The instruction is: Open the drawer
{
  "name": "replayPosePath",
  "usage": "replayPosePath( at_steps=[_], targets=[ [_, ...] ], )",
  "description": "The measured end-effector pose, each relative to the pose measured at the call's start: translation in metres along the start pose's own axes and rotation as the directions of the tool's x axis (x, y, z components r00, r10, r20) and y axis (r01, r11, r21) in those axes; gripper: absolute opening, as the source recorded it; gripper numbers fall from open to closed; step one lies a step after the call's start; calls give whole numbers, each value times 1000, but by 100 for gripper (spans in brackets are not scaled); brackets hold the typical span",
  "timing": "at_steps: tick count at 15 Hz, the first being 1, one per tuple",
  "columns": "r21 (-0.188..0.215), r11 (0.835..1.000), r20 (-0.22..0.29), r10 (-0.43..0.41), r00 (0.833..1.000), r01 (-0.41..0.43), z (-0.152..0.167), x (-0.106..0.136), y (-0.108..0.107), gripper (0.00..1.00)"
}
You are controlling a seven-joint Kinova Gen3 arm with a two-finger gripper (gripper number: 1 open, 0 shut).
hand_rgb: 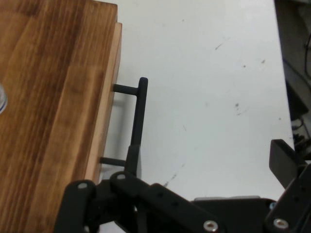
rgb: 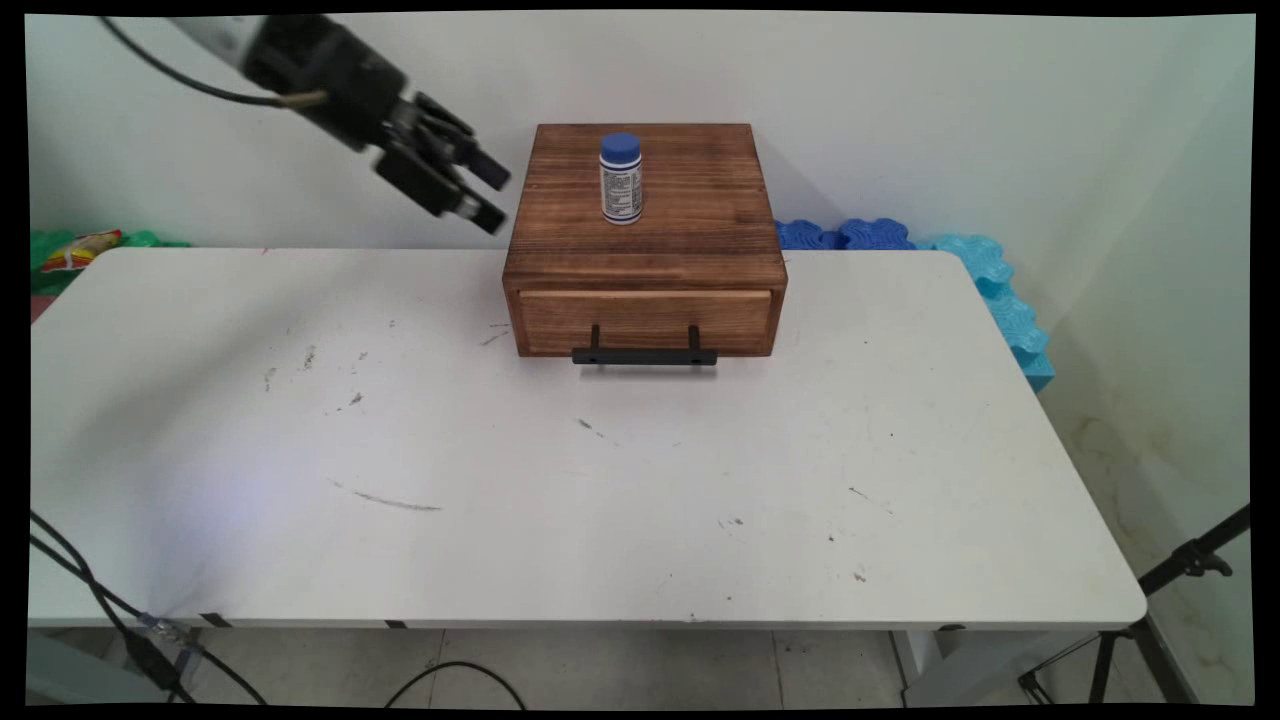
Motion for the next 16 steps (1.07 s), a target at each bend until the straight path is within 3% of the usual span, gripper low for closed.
replayPosePath(
  at_steps=[3,8,16],
  targets=[
    [18,999,81,38,996,-39,42,22,10,100],
    [40,994,188,90,978,-99,95,33,11,100],
    [54,979,335,169,927,-198,191,24,6,100]
  ],
)
